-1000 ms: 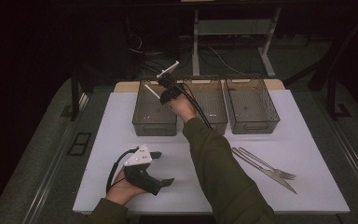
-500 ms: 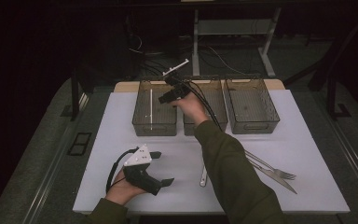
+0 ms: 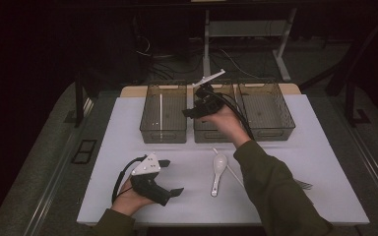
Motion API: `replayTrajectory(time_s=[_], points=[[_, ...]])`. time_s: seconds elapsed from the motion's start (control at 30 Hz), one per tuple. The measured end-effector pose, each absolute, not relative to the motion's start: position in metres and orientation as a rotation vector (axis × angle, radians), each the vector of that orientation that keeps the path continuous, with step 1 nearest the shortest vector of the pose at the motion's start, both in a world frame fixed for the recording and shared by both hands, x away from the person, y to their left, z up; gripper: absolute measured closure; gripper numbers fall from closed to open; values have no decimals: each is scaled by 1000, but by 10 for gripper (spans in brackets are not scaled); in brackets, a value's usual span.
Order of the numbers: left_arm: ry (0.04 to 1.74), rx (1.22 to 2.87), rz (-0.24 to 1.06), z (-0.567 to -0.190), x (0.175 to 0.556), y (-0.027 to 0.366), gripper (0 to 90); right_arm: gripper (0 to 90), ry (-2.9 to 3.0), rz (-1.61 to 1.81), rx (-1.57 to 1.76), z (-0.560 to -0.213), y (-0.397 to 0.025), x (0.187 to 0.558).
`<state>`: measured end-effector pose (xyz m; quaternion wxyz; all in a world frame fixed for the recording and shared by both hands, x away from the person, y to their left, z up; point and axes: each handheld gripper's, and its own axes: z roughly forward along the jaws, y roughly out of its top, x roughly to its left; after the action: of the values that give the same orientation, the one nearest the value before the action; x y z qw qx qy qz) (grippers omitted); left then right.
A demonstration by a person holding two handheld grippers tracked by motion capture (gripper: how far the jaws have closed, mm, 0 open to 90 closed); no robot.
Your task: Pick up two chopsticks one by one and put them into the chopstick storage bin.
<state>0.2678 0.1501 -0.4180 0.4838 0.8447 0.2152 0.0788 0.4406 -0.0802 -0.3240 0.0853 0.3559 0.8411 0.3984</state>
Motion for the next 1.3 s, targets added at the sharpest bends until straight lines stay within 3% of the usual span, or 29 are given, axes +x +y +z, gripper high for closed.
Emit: replayTrajectory(time_s=[0.8, 1.03, 1.3], points=[[546, 2044, 197, -420, 268, 150, 0, 316, 2455, 1341, 1039, -343, -190, 370], [556, 2040, 196, -420, 268, 150, 0, 346, 2461, 1255, 1079, -360, -214, 345], [559, 2049, 203, -421, 267, 150, 0, 462, 2498, 1168, 1096, -382, -231, 315]])
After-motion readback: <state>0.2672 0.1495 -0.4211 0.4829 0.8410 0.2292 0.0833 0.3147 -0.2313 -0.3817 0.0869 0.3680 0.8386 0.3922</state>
